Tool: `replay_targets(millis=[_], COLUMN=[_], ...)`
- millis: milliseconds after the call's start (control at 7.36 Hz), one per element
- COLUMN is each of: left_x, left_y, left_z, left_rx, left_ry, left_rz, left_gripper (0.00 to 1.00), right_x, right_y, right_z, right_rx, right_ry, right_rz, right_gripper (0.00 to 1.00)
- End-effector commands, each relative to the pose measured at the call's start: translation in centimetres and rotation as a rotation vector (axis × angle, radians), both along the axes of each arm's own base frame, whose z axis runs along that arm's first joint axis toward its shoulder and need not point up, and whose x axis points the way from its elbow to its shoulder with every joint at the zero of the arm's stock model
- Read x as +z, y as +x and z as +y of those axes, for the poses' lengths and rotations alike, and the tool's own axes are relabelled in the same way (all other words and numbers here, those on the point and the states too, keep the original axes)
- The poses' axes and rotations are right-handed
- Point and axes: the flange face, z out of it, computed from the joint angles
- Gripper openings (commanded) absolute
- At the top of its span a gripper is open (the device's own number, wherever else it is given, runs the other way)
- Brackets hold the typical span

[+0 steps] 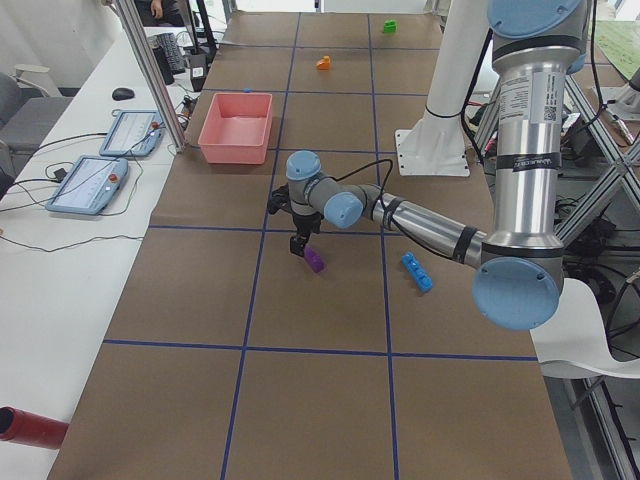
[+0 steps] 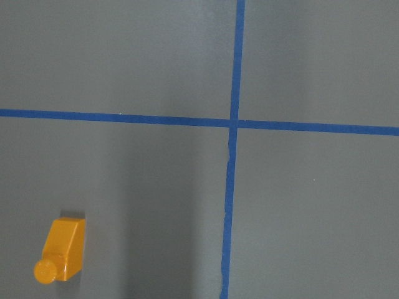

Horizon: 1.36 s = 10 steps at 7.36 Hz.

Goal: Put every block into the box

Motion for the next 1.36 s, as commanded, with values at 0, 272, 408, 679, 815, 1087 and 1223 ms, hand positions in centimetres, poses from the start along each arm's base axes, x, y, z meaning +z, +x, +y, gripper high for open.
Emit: replay_targets(millis=[0,272,408,679,815,1087,1223], left_x=[1.4,2.8,2.8,3.4,3.9,4.9,5.3], left_y=[3.3,4.7,5.4,6.5,7.0,7.4,7.3], left_z=[-0.9,-1.3,-0.8,-0.2,0.1,0.0,0.0], left_rx=[0.031,0.049,0.065,0.087,0.099,0.104,0.103], left_ry=[-0.001,-0.008,-0.007,-0.015,-0.019,-0.028,-0.033], left_rz=[-0.034,-0.059,-0.057,-0.066,-0.071,-0.076,-0.079], left_gripper=[1.00,1.00,1.00,1.00,0.99,0.90,0.70], right_x=[-0.3,-0.3,-0.4,-0.7,-0.9,-1.4,-2.0], right_y=[-0.8,-1.0,-1.0,-1.2,-1.4,-1.5,-1.6], right_z=[-0.3,-0.4,-0.5,-0.5,-0.6,-0.6,-0.6], right_rx=[0.014,0.011,0.011,0.006,0.003,0.000,-0.004], right_ry=[-0.032,-0.030,-0.027,-0.021,-0.018,-0.007,0.005], right_rz=[-0.013,-0.013,-0.013,-0.013,-0.013,-0.020,-0.020], right_gripper=[1.00,1.00,1.00,1.00,1.00,1.00,1.00])
